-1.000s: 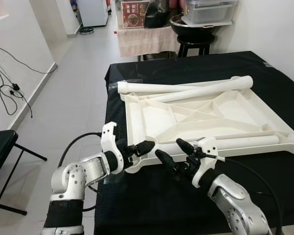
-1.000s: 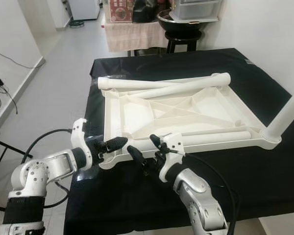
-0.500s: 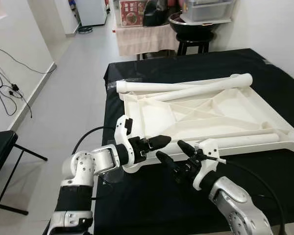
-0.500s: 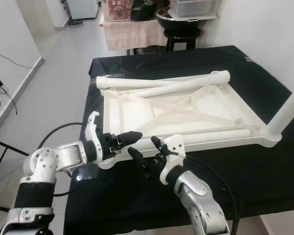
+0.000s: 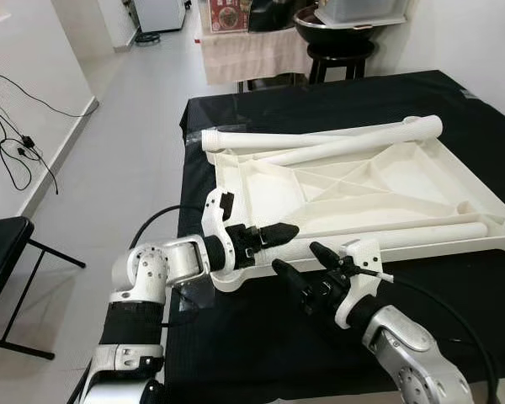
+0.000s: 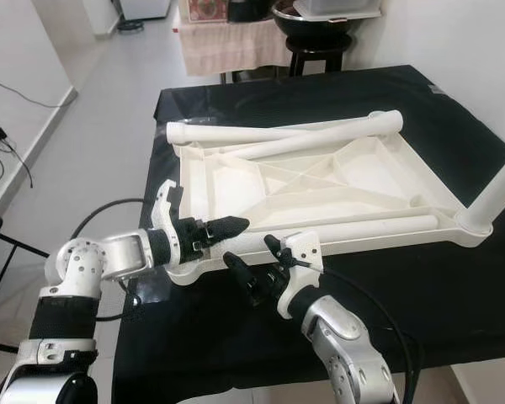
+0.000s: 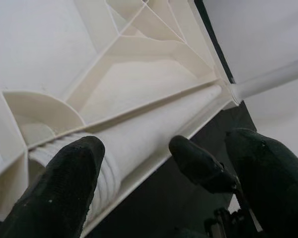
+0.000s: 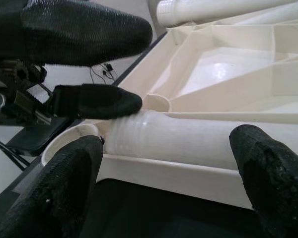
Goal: Building children table
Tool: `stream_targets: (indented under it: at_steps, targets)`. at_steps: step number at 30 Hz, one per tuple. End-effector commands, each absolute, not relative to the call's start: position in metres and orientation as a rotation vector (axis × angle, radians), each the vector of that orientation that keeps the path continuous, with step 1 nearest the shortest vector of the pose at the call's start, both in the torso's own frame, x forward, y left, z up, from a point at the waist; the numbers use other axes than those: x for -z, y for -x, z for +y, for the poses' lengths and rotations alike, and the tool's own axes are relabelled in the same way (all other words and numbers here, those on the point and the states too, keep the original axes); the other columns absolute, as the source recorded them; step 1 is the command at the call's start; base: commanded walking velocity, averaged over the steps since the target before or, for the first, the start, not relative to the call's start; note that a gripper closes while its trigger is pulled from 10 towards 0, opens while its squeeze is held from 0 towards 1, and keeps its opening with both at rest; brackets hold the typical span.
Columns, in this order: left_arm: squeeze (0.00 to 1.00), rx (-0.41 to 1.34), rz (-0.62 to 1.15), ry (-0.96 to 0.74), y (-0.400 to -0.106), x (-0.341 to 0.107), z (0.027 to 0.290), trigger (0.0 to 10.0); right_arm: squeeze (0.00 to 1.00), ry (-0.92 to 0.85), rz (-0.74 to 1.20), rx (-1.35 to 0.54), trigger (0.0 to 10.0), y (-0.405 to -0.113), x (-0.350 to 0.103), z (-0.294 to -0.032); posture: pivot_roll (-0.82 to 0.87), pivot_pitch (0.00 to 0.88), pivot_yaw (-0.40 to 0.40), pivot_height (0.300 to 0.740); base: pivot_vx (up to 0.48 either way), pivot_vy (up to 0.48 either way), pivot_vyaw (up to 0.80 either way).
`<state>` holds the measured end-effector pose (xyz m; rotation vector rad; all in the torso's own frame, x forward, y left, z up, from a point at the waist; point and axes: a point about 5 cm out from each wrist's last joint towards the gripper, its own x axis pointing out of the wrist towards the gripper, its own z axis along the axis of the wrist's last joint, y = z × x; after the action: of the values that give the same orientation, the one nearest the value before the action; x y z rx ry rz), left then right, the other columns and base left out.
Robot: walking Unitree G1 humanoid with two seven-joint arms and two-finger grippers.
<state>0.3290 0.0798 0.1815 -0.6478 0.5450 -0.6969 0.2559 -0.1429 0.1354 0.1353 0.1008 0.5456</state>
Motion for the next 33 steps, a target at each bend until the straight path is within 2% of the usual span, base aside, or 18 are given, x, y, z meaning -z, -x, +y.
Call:
stream_targets:
  at_steps: [1,4,10,14,17,21,33]
  targets:
    - [0.0,0.603,0.626,0.623,-0.329,-0.164,0.088,10.0,0.0,-0.152,0.106,-0.55,10.0,-0.253,-0.136,-0.141,-0.11,0.128,0.059,0.74,0.0,0.0,0.0]
    - [0.0,0.557,0.57,0.627,-0.333,-0.17,0.092,10.0,0.0,-0.153,0.106,-0.548,10.0,-0.253,-0.136,-0.141,-0.11,0.127,0.059,0.74,0.0,0.0,0.0]
    - [0.0,0.557,0.583,0.644,-0.331,-0.169,0.091,10.0,0.0,-0.152,0.108,-0.55,10.0,-0.254,-0.137,-0.141,-0.11,0.126,0.056,0.74,0.0,0.0,0.0]
    - [0.0,0.602,0.616,0.681,-0.327,-0.167,0.083,10.0,0.0,-0.149,0.109,-0.551,10.0,-0.254,-0.137,-0.141,-0.11,0.126,0.057,0.74,0.0,0.0,0.0]
    - [0.0,0.706,0.62,0.75,-0.322,-0.175,0.073,10.0,0.0,-0.15,0.109,-0.549,10.0,-0.254,-0.137,-0.141,-0.11,0.126,0.059,0.74,0.0,0.0,0.0]
    - [0.0,0.748,0.635,0.745,-0.318,-0.178,0.067,10.0,0.0,-0.15,0.11,-0.549,10.0,-0.254,-0.137,-0.141,-0.11,0.126,0.062,0.74,0.0,0.0,0.0]
    - [0.0,0.682,0.724,0.697,-0.307,-0.165,0.062,10.0,0.0,-0.158,0.114,-0.547,10.0,-0.254,-0.137,-0.14,-0.11,0.126,0.063,0.74,0.0,0.0,0.0]
